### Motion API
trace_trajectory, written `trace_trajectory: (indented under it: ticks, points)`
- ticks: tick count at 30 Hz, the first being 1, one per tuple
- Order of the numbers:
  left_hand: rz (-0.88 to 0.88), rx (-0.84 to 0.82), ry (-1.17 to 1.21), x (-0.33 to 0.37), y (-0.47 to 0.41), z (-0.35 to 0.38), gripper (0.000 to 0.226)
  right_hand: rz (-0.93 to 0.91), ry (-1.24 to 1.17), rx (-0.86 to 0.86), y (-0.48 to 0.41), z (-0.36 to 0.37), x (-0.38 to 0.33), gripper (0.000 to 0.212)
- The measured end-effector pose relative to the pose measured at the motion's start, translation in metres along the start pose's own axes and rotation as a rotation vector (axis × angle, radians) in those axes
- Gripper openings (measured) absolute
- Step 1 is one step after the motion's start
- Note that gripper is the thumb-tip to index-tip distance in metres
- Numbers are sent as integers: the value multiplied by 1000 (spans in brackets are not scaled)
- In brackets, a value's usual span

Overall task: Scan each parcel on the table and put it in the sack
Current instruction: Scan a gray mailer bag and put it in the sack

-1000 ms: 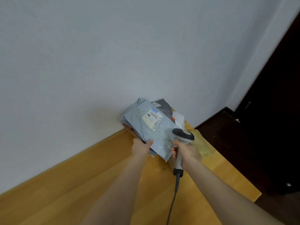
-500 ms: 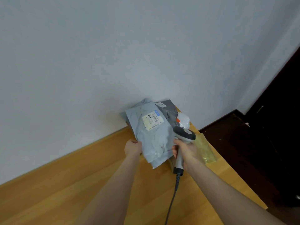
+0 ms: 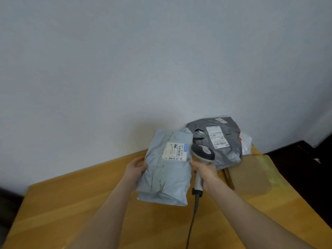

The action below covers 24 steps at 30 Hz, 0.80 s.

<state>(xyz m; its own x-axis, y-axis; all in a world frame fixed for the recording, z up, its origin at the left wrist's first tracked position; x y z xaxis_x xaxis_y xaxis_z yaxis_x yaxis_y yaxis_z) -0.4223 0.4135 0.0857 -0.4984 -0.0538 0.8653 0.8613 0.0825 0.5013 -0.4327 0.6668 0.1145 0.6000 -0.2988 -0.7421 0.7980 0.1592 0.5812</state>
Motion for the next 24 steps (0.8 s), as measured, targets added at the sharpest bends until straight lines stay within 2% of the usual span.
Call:
trace_trajectory:
  ticks: [3,5,7,10,12,15,20,24]
  points:
    - [-60,-92,69,-14,25,-32,32,18,80,-28,3,34,19,17]
    - [-154,-127,20,-25,38,-51,36,8,162,-3,3,55,31,24]
    - [-206,-92,-21,-33,48,-68,47,4,289,-6,6,74,41,22]
    - [-58,141,-254,-27,55,-97,68,-18,510,-96,12,96,53,13]
    - [68,185,-428,-10,59,-113,75,-52,605,-197,21,108,57,12]
    - [121,85,-602,16,64,-130,83,-76,693,-365,36,122,57,21]
    - [-147,-207,-656,28,77,-159,96,-173,817,-546,60,151,44,38]
    - [-114,-188,-577,26,84,-169,100,-158,847,-603,69,159,38,42]
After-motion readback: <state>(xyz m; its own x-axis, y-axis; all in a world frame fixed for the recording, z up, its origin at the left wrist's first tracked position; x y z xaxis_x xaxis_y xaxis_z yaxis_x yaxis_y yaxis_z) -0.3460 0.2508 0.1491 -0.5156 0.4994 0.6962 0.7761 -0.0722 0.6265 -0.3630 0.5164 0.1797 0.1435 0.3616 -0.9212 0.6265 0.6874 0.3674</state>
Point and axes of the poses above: each hand's wrist, its own y-axis away from the middle knuckle, its own z-axis out of the palm, x = y × z, the point moved 2 cm from there along -y, towards the middle knuckle, and after that the axes turned 15 degrees about -x, right-handed, at the moved point
